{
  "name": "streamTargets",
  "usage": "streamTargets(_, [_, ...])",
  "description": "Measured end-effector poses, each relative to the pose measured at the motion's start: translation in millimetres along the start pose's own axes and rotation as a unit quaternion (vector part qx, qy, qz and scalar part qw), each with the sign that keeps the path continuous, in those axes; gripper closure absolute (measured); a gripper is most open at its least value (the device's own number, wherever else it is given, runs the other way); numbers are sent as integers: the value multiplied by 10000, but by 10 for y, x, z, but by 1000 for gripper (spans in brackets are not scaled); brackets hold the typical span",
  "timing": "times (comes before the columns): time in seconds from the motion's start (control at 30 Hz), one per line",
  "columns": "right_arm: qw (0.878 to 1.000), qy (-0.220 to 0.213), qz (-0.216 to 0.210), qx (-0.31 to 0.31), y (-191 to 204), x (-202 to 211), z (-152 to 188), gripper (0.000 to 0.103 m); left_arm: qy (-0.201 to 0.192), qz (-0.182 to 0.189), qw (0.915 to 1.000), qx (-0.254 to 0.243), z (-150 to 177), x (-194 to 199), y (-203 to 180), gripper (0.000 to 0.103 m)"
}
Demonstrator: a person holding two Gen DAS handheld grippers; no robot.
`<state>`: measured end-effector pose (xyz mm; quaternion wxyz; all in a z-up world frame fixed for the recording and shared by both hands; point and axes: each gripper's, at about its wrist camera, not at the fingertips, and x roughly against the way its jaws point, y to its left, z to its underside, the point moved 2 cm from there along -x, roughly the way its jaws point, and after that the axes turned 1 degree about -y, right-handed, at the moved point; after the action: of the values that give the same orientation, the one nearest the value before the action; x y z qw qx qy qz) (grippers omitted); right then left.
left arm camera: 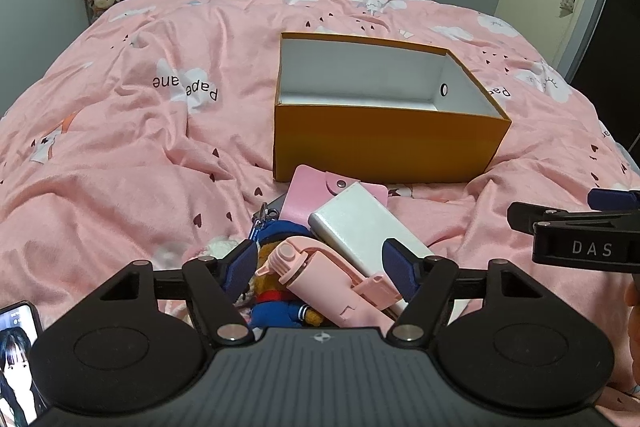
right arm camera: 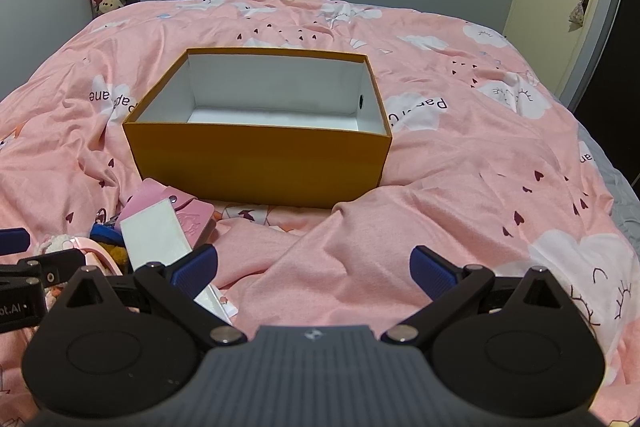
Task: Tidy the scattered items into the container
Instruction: 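Move the right gripper toward the white rectangular box in the pile, then grasp the white rectangular box with the right gripper while the left grasps the pink selfie stick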
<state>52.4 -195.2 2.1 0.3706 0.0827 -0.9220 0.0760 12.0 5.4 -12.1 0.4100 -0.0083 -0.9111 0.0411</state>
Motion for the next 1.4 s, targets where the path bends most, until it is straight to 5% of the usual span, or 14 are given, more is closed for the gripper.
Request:
streamTargets(0.17, [9997,-207,-142,-11,-14,37,-23,0,-52,-42,9999,127,-28,26,74,25])
streamTargets(0.33, [9920,-1064,-682,85,-99,206,-14,0,-38,-21,9996,268,-84,30,156,31])
streamTargets(0.47, [9881,-1275,-804,296,-106,243,-20,0,18,54,9993,359,-93,9,202,36])
streamTargets(0.6, [9875,-1037,-1094,471,-54,133,26,6,156,224,9987,421,-67,-61,203,43])
streamTargets(0.67, [9871,-887,-1200,575,-15,67,79,32,250,286,9984,410,-44,-109,190,46])
streamTargets(0.9, [9813,-180,-1789,687,80,-203,249,53,973,612,9915,603,162,-319,184,55])
streamTargets(1.13, [9740,272,-2034,954,267,-394,494,44,1487,868,9819,784,306,-509,121,54])
streamTargets(1.4, [9700,561,-2081,1124,291,-565,603,41,1594,956,9786,879,284,-665,42,54])
